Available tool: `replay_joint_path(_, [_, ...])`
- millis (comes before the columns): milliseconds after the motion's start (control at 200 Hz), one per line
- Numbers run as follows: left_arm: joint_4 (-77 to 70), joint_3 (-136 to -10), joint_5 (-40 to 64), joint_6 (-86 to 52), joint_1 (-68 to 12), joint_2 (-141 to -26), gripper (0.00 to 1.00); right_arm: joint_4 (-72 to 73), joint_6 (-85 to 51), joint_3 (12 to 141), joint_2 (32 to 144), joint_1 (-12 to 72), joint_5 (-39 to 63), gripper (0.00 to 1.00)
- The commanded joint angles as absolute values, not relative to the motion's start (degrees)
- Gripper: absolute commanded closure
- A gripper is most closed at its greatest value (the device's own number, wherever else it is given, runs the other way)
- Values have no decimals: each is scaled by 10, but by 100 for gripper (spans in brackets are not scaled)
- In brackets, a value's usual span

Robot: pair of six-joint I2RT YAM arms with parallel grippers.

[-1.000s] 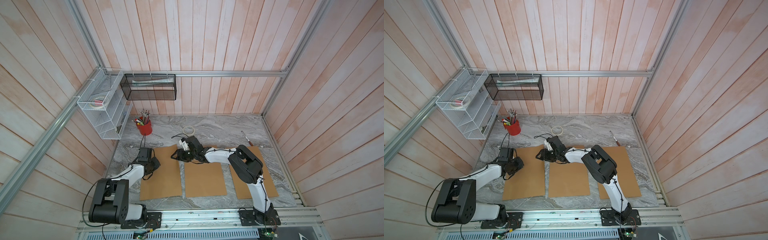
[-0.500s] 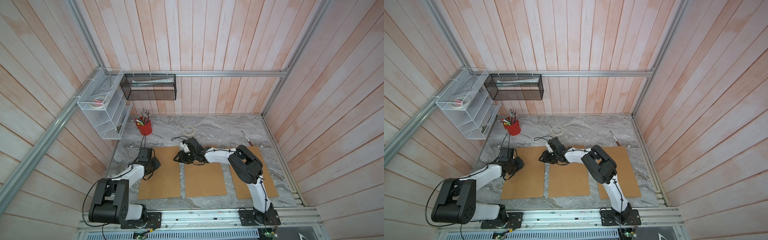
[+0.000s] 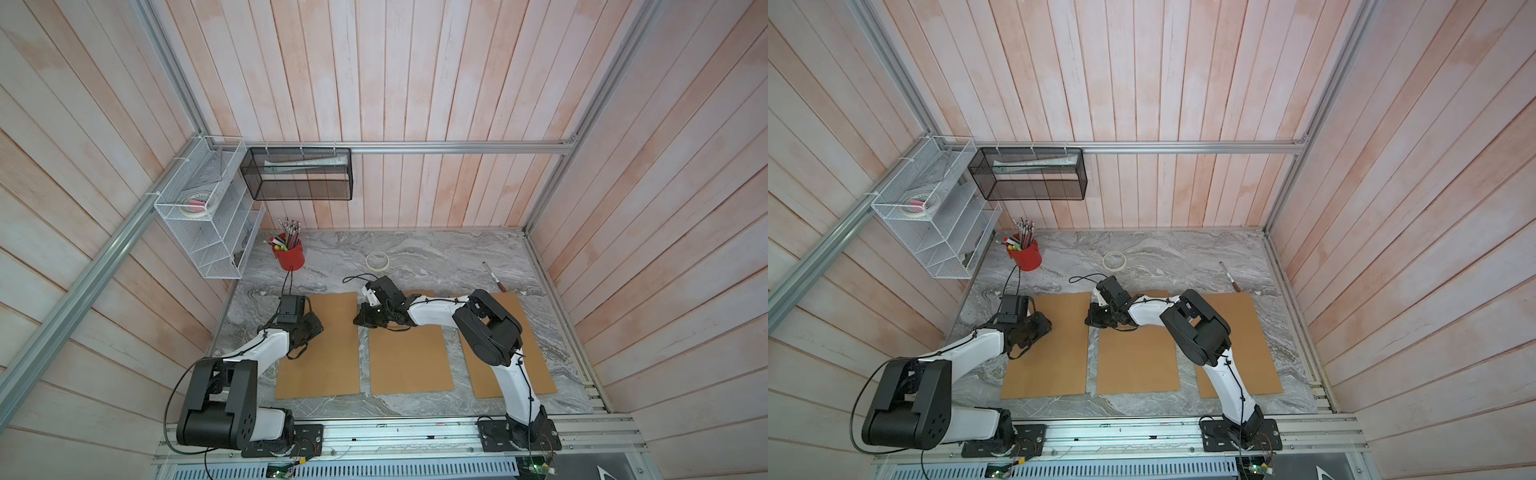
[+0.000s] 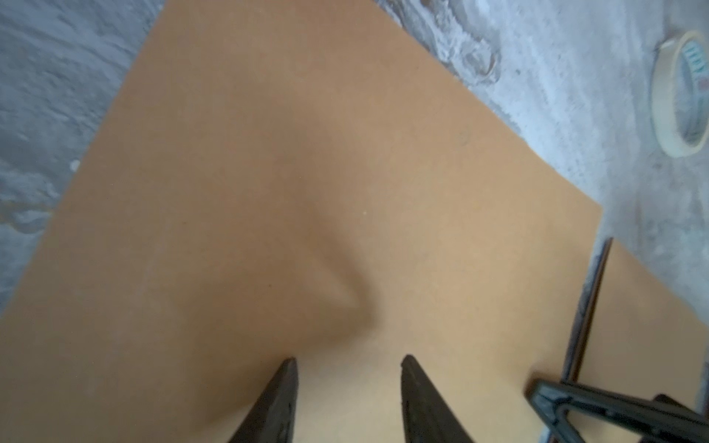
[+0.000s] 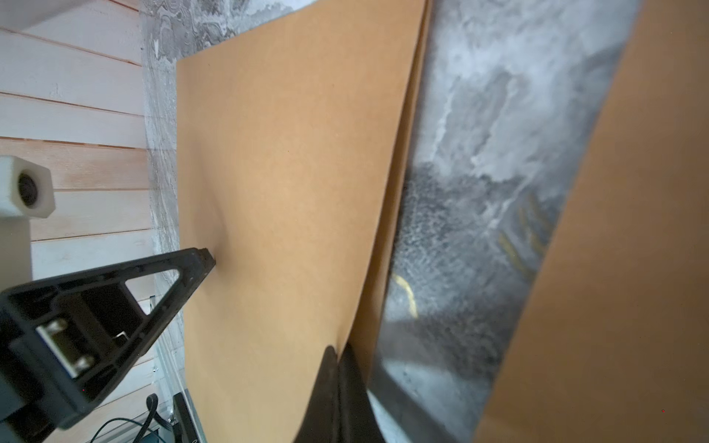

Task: Open the file bag
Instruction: Pick up the file bag from the center of the board.

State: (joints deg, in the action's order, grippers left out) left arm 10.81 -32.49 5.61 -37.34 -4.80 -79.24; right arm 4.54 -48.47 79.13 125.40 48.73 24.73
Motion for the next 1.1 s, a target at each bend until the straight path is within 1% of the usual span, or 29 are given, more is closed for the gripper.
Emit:
replay_joint_path(0, [177,-329,45,-369,-49,-788,45,43,-466,805,1253,494,239,100])
replay_joint_path(60, [185,-344,43,-368,-49,-778,40,42,-459,805,1246,493,233,100])
replay_joint_path(310, [198,-406,57,-366,-51,-757,29,42,-425,806,1218,487,225,100])
replay_joint_path(555, [215,-485,61,-349,-64,-777,18,-3,-354,838,1175,485,208,100])
replay_joint_path(700, [228,-549,61,-347,-89,-796,12,-44,-317,865,1157,484,187,100])
replay_joint_path(880, [247,-626,41,-339,-129,-825,11,-86,-286,890,1144,485,158,100])
replay_joint_path(1095, [266,-690,18,-325,-160,-852,11,-109,-270,901,1133,486,136,100])
